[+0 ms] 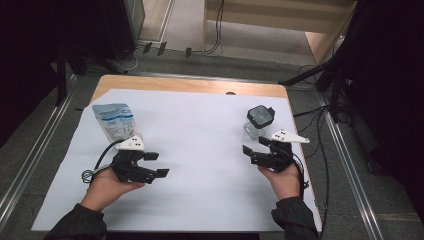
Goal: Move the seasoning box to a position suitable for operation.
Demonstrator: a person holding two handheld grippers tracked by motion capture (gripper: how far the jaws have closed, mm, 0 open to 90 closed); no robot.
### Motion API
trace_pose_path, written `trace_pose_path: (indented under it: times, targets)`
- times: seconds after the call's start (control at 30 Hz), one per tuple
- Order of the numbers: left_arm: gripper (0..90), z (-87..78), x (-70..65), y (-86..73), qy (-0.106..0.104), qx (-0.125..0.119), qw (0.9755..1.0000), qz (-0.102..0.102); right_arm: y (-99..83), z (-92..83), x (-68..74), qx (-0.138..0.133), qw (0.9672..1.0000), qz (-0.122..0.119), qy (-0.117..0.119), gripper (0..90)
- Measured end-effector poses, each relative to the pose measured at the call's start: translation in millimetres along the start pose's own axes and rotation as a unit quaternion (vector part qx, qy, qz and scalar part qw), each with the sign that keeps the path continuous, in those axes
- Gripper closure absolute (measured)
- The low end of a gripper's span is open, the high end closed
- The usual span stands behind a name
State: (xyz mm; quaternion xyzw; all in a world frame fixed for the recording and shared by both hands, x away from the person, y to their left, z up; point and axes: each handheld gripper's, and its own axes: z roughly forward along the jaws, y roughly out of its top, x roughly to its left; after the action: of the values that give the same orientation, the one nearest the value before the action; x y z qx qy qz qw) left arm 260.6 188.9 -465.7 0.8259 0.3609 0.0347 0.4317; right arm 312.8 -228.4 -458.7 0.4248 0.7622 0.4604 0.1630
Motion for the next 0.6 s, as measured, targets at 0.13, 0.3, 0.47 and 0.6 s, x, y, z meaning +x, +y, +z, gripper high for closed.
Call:
trace_pose_path:
  times: [0.13,0.3,0.47,0.6]
  targets:
    - [28.1,-1.2,-0.4,-2.0,0.002,0.002,1.0000,-0.001,2.8,1.6,-7.3,0.000,0.9999,0.003,-0.011,27.8]
    - [28.0,-3.4,-0.9,-3.8,0.004,0.001,1.0000,-0.003,6.0,4.9,-20.3,0.005,0.9996,0.016,-0.020,27.8]
    - [27.7,-5.4,-2.0,-6.8,0.012,0.002,0.9999,-0.003,14.6,4.3,-24.5,0.010,0.9988,0.015,-0.045,29.0]
    - [27.8,-5.4,-3.1,-8.3,0.007,0.003,1.0000,-0.001,20.8,8.9,-31.2,0.009,0.9988,0.017,-0.044,28.5]
